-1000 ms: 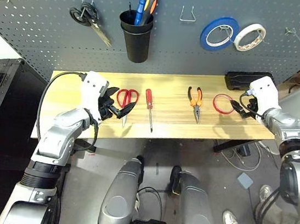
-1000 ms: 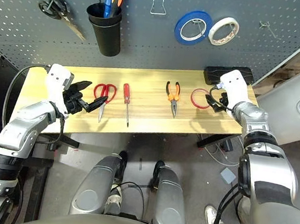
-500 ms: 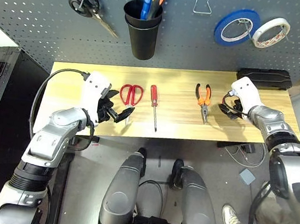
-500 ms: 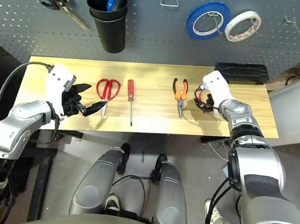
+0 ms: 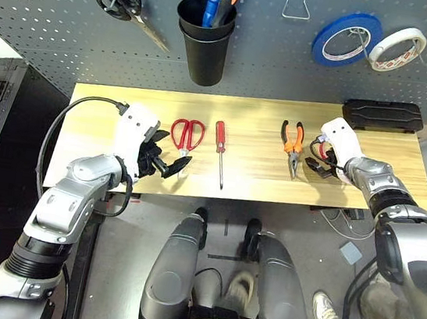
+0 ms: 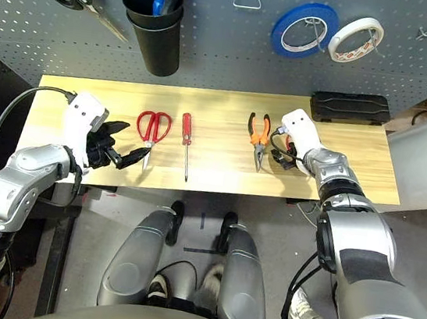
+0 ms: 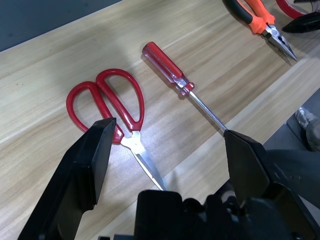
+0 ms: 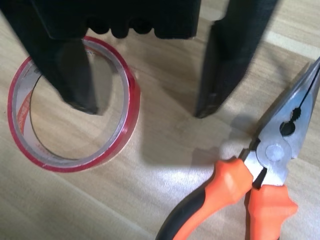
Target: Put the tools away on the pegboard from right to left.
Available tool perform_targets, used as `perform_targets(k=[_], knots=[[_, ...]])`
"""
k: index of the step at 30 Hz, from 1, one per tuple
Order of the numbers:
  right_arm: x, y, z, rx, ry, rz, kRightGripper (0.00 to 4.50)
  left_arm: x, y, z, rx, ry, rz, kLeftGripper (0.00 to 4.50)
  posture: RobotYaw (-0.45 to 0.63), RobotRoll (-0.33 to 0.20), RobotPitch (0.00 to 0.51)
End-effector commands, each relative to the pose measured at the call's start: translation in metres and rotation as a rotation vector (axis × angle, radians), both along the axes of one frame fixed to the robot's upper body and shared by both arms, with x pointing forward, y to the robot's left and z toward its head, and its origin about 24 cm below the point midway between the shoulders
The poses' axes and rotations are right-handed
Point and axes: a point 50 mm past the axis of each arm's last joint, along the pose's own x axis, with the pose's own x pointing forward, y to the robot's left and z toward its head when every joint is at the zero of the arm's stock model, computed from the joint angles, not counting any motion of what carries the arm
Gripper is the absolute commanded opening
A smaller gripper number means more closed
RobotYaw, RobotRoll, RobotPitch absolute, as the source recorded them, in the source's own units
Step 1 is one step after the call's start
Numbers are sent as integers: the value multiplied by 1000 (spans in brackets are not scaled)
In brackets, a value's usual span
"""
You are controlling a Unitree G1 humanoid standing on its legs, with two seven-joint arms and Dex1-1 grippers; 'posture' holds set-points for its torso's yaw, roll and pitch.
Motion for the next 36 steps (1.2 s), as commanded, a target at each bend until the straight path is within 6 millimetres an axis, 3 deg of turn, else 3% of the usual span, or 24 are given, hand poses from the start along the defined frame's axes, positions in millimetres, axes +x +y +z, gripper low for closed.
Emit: perform_targets(k=[1,8,20,24,29,36], knots=[[-17,-11,-24,-22,90,-59,2534,-4,-3,-2,1,12,-8,4500,366,0,371],[-17,-21,-18,-51,-22,-85,35,-2,-4,-3,-17,-4,-8,4500,358,0,345],[-25,-38,-6,-63,-393,-161,35,-4,-11,10,-148,-118,-126,4500,335,0,291],[-39,-53,-3,-99,-509,-205,35,-10,-15,19,-231,-154,-184,4500,315,0,279],[-63,-70,-3,-146,-632,-271,35,-22,-34,39,-389,-210,-312,4500,302,0,265],[-95,-75,-1,-185,-808,-299,35,-31,-57,60,-428,-293,-447,4500,282,0,253]])
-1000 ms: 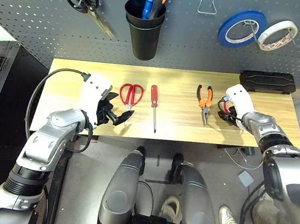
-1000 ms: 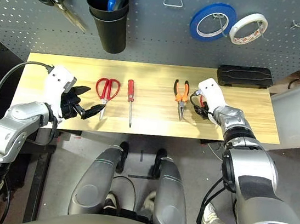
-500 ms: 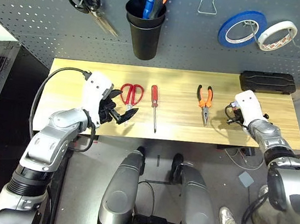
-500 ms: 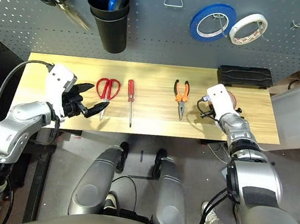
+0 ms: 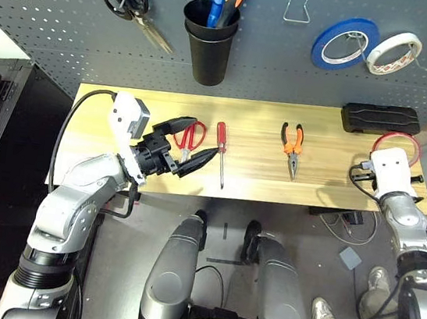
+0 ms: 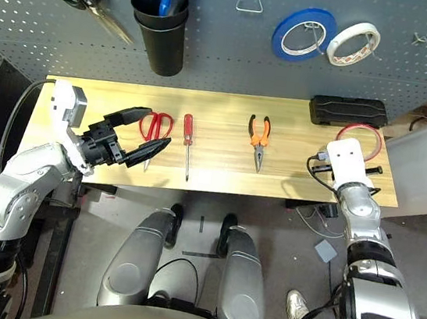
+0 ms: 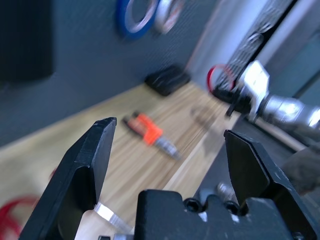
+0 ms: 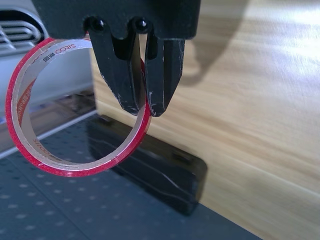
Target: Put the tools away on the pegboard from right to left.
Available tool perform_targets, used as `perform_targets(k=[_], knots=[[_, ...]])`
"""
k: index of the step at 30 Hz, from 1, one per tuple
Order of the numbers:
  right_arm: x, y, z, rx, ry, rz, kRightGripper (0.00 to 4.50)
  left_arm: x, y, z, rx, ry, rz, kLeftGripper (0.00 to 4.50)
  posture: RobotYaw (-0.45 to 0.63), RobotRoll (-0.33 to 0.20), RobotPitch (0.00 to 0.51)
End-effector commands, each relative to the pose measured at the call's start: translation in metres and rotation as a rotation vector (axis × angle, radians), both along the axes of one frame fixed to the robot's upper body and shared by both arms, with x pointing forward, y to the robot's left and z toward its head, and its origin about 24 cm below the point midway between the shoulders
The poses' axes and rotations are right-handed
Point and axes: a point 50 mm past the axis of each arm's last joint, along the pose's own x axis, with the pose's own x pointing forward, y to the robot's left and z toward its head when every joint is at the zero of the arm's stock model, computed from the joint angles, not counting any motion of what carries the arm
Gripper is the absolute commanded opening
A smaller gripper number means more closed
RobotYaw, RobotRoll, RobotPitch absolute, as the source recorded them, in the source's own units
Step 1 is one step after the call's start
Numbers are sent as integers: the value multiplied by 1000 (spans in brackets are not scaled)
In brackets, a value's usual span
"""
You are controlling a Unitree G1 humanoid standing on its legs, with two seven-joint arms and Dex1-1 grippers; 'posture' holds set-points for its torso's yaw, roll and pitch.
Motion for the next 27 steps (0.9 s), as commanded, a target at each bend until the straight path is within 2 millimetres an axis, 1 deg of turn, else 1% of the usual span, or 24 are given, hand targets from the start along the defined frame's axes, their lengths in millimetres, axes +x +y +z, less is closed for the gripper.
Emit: perform_targets(k=[1,3,6,9,12,16,20,27], knots=[[-14,-6,5,-19,-92,-26,35,-5,-11,6,5,-37,-67,4500,279,0,252],[-19,-7,8,-23,-130,-37,35,-3,-15,11,-5,-56,-74,4500,271,0,251],[-19,-16,22,-59,-211,-66,35,-1,-20,18,-15,-87,-91,4500,267,0,251],[-10,-23,46,-104,-292,-66,35,1,-22,21,-19,-102,-96,4500,248,0,251],[2,-28,64,-132,-325,-58,35,3,-23,21,-12,-109,-99,4500,234,0,247],[20,-35,82,-102,-315,-54,35,7,-25,20,-8,-117,-103,4500,224,0,244],[39,-36,99,-70,-287,-36,35,11,-27,20,-5,-125,-101,4500,222,0,243],[64,-30,116,-18,-210,-21,35,13,-28,21,-2,-130,-83,4500,227,0,244]])
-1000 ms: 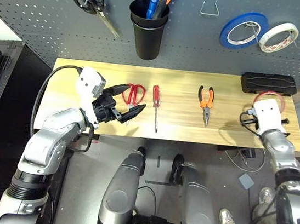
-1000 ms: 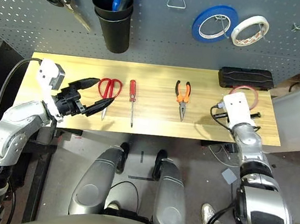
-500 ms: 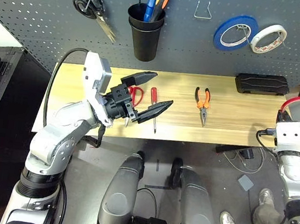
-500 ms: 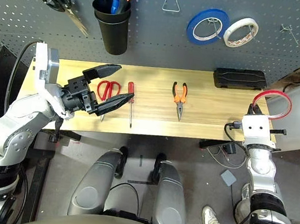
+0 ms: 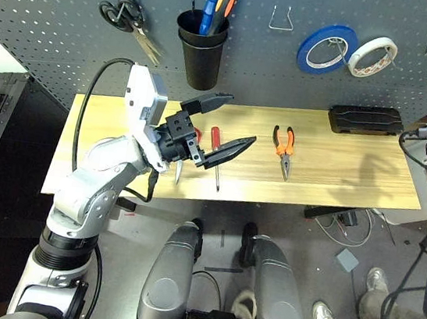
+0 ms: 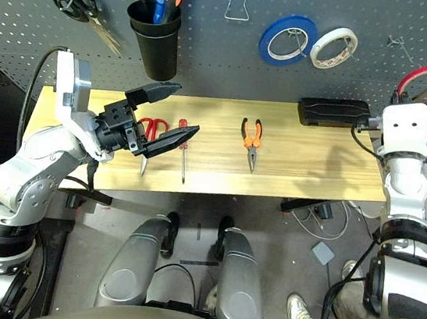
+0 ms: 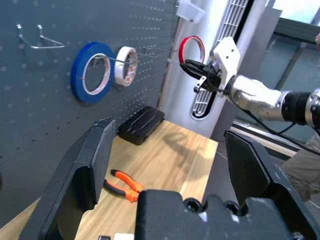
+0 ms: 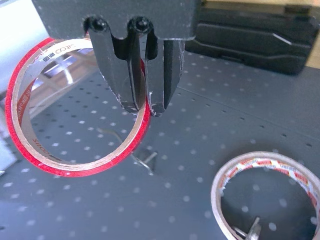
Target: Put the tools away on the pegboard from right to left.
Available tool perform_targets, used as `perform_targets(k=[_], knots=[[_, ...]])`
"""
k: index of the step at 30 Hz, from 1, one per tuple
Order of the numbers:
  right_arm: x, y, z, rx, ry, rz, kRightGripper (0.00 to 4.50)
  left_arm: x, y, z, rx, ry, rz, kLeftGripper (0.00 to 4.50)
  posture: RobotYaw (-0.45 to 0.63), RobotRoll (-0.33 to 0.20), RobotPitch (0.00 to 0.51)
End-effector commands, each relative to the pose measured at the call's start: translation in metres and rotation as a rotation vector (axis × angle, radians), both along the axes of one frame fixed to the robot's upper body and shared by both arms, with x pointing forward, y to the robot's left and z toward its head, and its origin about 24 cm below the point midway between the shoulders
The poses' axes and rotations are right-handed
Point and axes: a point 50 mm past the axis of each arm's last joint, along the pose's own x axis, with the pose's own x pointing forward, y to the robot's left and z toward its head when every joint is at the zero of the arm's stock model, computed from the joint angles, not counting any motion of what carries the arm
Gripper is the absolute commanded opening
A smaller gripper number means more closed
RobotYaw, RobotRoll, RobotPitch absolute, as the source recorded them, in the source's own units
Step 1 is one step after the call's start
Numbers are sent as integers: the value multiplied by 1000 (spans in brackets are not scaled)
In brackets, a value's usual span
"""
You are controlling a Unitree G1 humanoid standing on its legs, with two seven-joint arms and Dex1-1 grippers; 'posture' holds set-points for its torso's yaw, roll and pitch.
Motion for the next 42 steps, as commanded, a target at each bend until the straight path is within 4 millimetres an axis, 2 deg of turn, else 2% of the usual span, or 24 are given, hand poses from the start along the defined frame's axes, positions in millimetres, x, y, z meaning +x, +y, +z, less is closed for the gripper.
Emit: perform_targets(k=[1,7,18,42], knots=[[7,-4,0,19,92,-23,35,-1,-4,-3,11,3,-7,4500,232,0,248],[24,1,14,64,151,-62,35,-1,-5,-2,13,6,4,4500,238,0,257],[39,12,26,106,198,-92,35,-1,-7,1,21,9,7,4500,241,0,254],[47,21,21,137,273,-133,35,-3,-7,4,38,23,2,4500,243,0,260]])
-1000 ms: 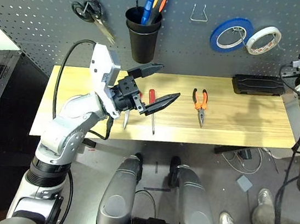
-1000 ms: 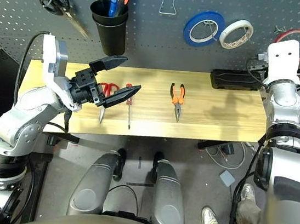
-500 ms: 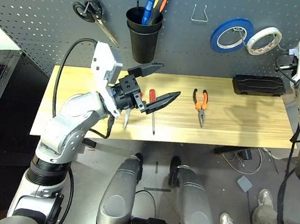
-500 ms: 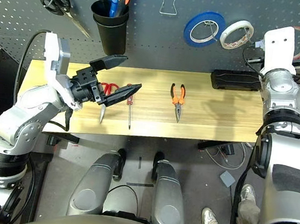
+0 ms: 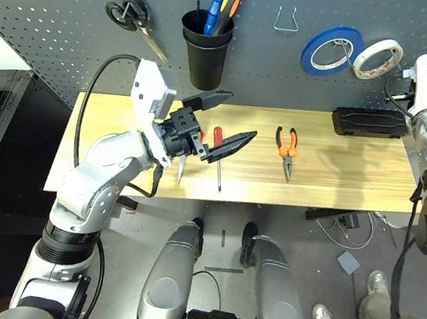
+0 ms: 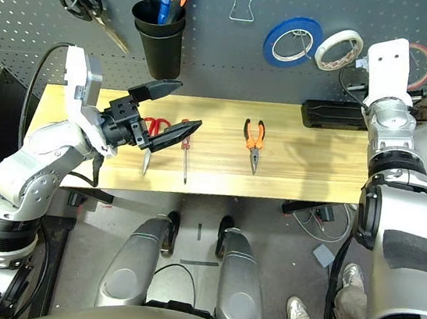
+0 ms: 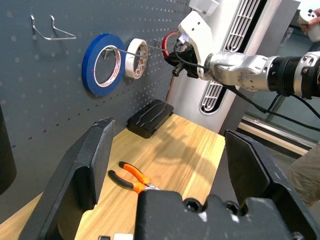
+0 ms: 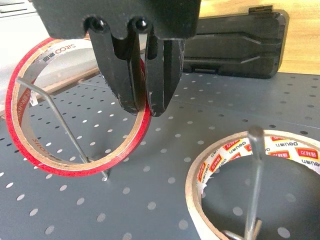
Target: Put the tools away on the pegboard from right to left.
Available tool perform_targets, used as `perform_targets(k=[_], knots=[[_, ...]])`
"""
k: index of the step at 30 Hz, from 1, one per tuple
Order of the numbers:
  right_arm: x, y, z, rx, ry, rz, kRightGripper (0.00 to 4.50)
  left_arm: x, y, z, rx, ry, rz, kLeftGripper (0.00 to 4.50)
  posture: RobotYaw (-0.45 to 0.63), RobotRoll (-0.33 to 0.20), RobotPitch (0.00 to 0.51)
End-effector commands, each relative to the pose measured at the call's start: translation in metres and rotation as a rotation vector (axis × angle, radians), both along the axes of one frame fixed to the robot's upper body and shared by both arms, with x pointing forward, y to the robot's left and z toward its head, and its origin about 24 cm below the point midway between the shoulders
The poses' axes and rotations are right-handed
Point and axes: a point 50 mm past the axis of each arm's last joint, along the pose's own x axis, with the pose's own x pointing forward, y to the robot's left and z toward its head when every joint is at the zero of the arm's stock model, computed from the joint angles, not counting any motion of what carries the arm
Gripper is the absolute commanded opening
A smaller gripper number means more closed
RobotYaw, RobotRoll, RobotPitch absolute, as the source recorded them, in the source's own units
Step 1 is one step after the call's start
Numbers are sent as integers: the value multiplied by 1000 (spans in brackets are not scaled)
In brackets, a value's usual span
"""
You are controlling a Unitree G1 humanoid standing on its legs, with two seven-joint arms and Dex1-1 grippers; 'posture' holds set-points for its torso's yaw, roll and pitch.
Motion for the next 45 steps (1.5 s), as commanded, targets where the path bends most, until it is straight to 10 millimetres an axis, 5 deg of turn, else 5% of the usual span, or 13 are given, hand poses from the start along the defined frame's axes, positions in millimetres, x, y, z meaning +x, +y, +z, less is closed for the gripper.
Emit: perform_targets(k=[1,32,45], knots=[[-1,-3,-4,13,24,-30,35,-5,-5,3,11,-12,-32,4500,243,0,260],[1,-6,0,62,45,-110,35,-4,-5,1,17,-5,-35,4500,239,0,266],[-3,15,11,-20,-246,96,4437,-4,0,-1,28,0,-12,4500,253,0,267]])
